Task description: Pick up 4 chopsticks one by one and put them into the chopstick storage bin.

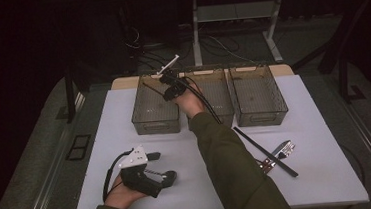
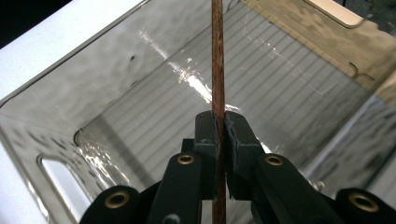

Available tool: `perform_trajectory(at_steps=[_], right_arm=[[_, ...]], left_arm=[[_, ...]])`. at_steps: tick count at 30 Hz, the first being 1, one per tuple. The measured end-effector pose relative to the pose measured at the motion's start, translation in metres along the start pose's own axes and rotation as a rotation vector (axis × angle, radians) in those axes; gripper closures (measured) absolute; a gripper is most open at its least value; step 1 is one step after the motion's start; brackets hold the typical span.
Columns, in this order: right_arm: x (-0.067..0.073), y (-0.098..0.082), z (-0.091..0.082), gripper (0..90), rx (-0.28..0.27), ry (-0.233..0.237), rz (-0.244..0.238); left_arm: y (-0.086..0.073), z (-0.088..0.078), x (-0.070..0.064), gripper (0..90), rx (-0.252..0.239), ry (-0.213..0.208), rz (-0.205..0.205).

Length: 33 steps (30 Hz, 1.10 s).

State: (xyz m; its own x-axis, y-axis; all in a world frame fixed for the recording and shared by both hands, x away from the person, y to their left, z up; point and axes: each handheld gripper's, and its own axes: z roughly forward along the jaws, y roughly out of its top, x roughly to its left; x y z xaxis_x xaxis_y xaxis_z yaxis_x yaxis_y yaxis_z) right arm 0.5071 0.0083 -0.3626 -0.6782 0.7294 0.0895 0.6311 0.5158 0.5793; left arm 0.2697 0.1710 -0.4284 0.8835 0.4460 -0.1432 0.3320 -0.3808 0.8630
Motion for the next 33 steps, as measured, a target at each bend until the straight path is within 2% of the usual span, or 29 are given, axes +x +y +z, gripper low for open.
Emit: perform_trajectory(at_steps=[6, 11, 13, 18, 21, 24, 27, 30, 33], right_arm=[[0.007, 0.011, 0.013, 84.3, 0.026, -0.018, 0.007], [0.008, 0.016, 0.016, 83.3, 0.023, -0.026, 0.005], [0.007, 0.016, 0.014, 76.0, 0.004, -0.022, 0.003], [0.005, 0.017, 0.005, 62.0, -0.035, -0.008, -0.007], [0.005, 0.017, 0.002, 58.4, -0.038, -0.001, -0.010], [0.003, 0.014, -0.004, 53.0, -0.069, 0.014, -0.007], [-0.001, 0.009, -0.012, 48.4, -0.087, 0.030, -0.001], [-0.006, 0.001, -0.027, 42.7, -0.130, 0.041, -0.022], [-0.010, -0.004, -0.034, 38.8, -0.144, 0.056, -0.022]], left_arm=[[0.000, 0.000, 0.000, 0.0, 0.001, -0.004, 0.002], [0.000, 0.000, 0.000, 0.0, -0.002, -0.005, 0.005], [0.000, 0.000, 0.000, 0.0, -0.005, -0.007, 0.005], [0.000, 0.000, 0.000, 0.0, -0.005, -0.005, 0.003], [0.000, 0.000, 0.000, 0.0, -0.003, -0.004, 0.005], [0.000, 0.000, 0.000, 0.0, -0.001, -0.002, 0.004], [0.000, 0.000, 0.000, 0.0, 0.001, -0.002, 0.007], [0.000, -0.001, 0.000, 0.0, 0.001, -0.001, 0.006], [0.000, 0.000, 0.000, 0.0, 0.004, 0.001, 0.005]])
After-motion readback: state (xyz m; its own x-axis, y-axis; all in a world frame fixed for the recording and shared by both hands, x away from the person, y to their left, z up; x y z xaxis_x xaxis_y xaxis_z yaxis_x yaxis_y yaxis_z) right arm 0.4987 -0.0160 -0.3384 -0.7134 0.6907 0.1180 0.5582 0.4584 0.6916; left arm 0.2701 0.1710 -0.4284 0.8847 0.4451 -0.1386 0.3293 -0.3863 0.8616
